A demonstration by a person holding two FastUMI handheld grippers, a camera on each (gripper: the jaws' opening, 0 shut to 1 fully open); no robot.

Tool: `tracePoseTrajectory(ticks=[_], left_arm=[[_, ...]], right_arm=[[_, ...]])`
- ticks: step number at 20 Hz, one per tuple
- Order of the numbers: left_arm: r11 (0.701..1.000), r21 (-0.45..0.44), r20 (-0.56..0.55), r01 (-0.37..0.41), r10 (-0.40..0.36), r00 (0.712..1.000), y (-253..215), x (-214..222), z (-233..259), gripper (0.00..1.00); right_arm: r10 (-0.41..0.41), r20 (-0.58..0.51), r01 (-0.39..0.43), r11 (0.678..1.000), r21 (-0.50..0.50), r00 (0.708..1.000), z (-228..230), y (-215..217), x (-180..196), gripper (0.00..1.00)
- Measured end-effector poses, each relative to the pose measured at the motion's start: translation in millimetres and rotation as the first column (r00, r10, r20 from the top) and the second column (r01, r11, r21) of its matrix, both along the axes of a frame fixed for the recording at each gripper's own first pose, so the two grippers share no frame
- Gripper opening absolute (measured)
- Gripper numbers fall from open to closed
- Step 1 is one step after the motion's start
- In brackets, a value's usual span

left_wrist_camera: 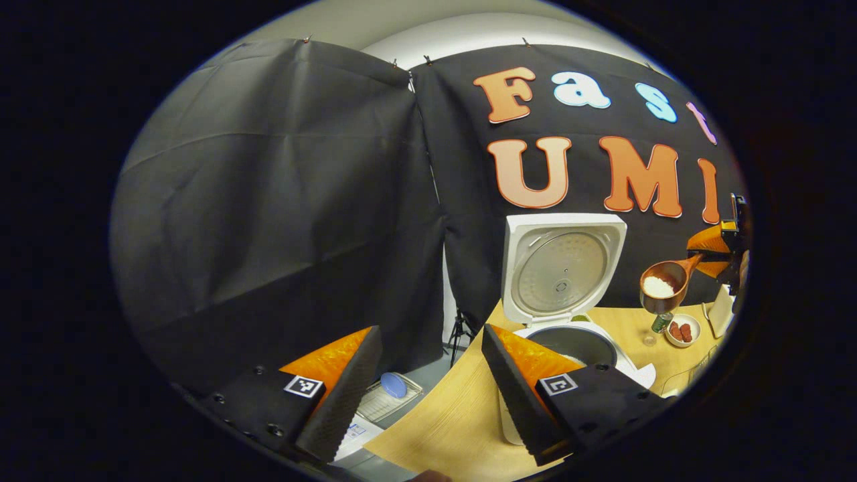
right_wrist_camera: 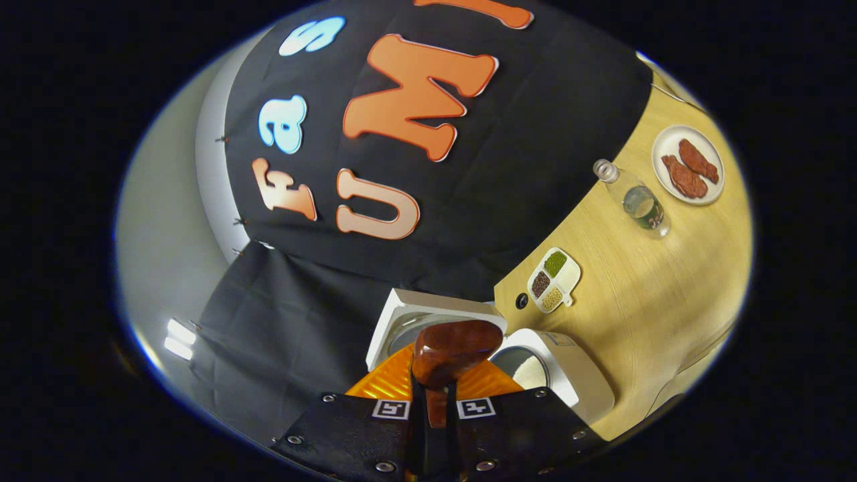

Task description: Close the left gripper, press the button to open the rice cooker; take a wooden spoon from the chopstick holder with the right hand, scoop a spoonful of rice and pour it into the rice cooker, then put the wooden spoon back into the chopstick holder.

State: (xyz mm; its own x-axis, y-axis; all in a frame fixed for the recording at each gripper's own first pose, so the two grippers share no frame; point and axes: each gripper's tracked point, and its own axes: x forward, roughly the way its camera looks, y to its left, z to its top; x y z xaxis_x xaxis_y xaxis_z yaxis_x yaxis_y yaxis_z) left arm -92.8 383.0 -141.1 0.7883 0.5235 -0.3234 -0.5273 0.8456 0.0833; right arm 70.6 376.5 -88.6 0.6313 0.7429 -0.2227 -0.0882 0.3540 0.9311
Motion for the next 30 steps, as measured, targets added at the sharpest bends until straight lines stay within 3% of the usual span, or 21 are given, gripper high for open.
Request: tracePoseTrajectory(ticks=[3,5,10,17,18,19,21,25,30], left_arm=[[0.999,-0.015,-0.028,-0.042,0.042,0.999,15.5,-17.7,-13.9,1.0],[0.998,-0.013,-0.042,-0.066,0.066,0.997,26.7,-27.3,-20.3,0.99],[0.995,-0.02,-0.053,-0.094,0.093,0.994,41.4,-36.7,-26.6,1.0],[0.994,-0.014,-0.054,-0.104,0.103,0.993,49.7,-45.6,-29.9,1.0],[0.994,-0.016,-0.055,-0.106,0.105,0.993,50.9,-45.7,-30.6,1.0],[0.994,-0.016,-0.057,-0.108,0.107,0.993,51.8,-48.4,-31.6,1.0],[0.993,-0.016,-0.056,-0.113,0.112,0.992,54.3,-50.1,-31.4,0.99],[0.993,-0.022,-0.059,-0.118,0.117,0.991,56.4,-52.6,-34.7,1.0],[0.993,-0.023,-0.059,-0.112,0.111,0.992,53.3,-50.6,-34.9,1.0]], right_arm=[[0.043,0.129,-0.021,0.985,-0.169,0.991,11.3,27.7,6.3,0.11],[0.078,0.221,-0.012,0.958,-0.286,0.972,15.3,40.9,10.3,0.11],[0.199,0.404,0.028,0.87,-0.493,0.893,29.0,75.1,8.5,0.11],[0.308,0.547,0.09,0.807,-0.583,0.778,55.3,93.7,0.6,0.11],[0.317,0.562,0.101,0.801,-0.59,0.764,57.9,93.8,-0.9,0.07],[0.327,0.576,0.112,0.794,-0.597,0.749,62.3,94.1,-0.8,0.11],[0.355,0.603,0.134,0.777,-0.615,0.714,67.8,96.1,-0.8,0.11],[0.427,0.667,0.2,0.732,-0.651,0.611,81.4,96.6,-4.3,0.11],[0.446,0.731,0.238,0.745,-0.623,0.517,106.2,103.9,-23.6,0.11]])
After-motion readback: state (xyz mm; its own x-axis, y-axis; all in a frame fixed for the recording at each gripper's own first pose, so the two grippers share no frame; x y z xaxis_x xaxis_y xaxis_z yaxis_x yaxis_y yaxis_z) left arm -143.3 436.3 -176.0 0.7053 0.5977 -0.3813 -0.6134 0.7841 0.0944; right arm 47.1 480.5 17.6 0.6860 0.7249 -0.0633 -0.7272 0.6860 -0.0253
